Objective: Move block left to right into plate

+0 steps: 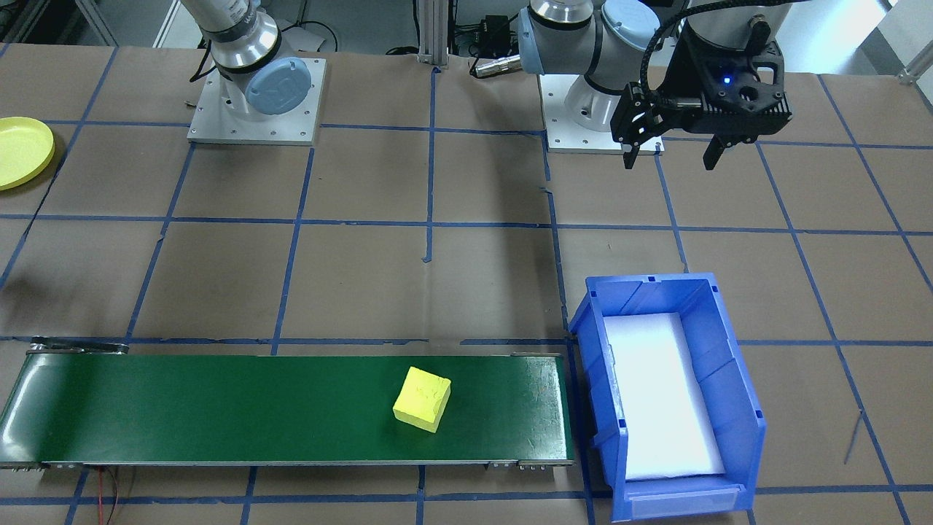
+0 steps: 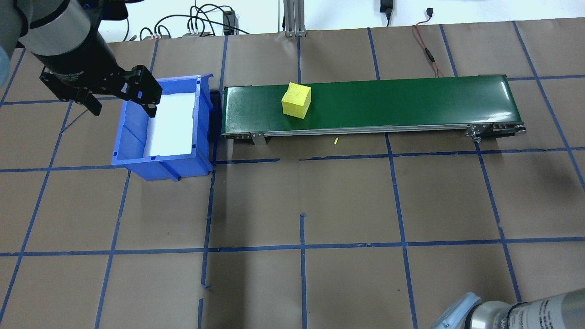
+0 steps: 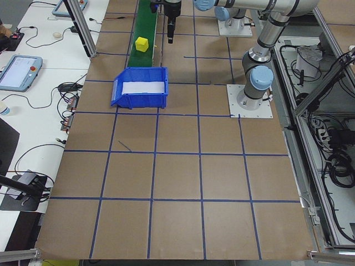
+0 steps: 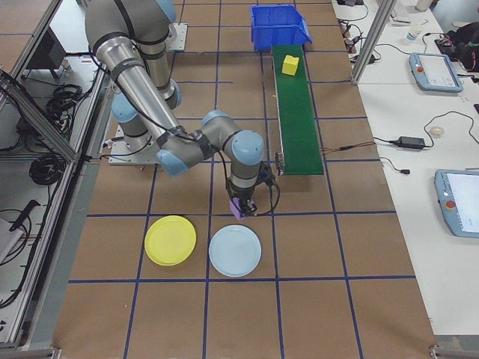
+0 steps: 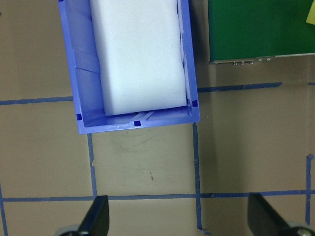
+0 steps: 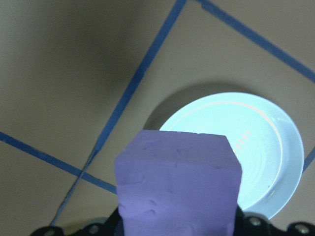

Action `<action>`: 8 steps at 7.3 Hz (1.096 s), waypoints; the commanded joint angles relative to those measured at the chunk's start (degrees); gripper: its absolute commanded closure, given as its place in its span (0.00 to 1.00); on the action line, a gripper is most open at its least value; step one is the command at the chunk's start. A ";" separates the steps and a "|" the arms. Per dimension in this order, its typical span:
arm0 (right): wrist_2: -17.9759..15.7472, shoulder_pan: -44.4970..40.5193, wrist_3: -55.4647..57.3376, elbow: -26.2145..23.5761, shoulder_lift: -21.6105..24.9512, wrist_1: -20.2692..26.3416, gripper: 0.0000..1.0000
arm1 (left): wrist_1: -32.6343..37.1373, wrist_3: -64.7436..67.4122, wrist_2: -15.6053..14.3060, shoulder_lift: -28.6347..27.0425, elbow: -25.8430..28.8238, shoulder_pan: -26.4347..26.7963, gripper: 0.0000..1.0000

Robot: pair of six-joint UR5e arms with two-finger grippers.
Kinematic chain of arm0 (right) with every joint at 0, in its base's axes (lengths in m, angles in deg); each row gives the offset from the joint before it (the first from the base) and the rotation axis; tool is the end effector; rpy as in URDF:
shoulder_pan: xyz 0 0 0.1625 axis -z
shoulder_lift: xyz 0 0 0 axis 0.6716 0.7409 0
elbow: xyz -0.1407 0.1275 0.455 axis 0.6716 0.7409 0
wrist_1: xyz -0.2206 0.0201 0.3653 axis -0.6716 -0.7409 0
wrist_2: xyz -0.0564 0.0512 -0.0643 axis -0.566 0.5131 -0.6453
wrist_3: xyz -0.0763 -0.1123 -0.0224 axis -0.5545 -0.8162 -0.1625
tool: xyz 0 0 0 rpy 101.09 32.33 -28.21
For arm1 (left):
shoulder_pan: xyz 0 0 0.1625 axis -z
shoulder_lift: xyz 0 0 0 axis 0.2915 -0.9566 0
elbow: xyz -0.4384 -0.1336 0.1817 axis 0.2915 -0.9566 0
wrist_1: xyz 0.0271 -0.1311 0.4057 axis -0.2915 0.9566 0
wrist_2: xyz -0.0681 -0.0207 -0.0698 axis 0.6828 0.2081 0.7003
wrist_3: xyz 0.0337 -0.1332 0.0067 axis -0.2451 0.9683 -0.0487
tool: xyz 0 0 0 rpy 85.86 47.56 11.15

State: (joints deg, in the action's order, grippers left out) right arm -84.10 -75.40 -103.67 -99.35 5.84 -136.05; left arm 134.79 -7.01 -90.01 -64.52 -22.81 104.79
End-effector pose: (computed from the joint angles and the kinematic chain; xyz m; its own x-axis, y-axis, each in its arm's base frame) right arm -0.4388 -0.4281 0.3030 -0.8602 -0.5078 0.0461 -0.5010 0.8586 0.1090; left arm -0.1058 -0.4811 0.5525 -0.9965 0.0444 -0.0715 0.0469 0.9983 -0.0348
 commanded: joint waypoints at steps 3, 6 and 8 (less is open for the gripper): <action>-0.03 6.49 -4.07 -0.99 -8.15 -9.08 0.00 | 0.21 -0.42 2.87 0.10 0.50 -0.13 0.00; 0.84 2.49 2.72 -0.37 -3.51 -7.68 0.00 | 0.21 -1.03 2.35 -0.17 0.33 -0.47 0.00; 0.84 -8.31 17.36 -0.29 2.81 -0.50 0.00 | -0.05 -0.60 1.46 -0.43 0.77 -0.22 0.00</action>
State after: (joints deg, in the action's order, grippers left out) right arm -83.33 -77.88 -95.47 -99.71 5.31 -140.69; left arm 134.79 -7.84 -88.38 -64.85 -22.12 104.52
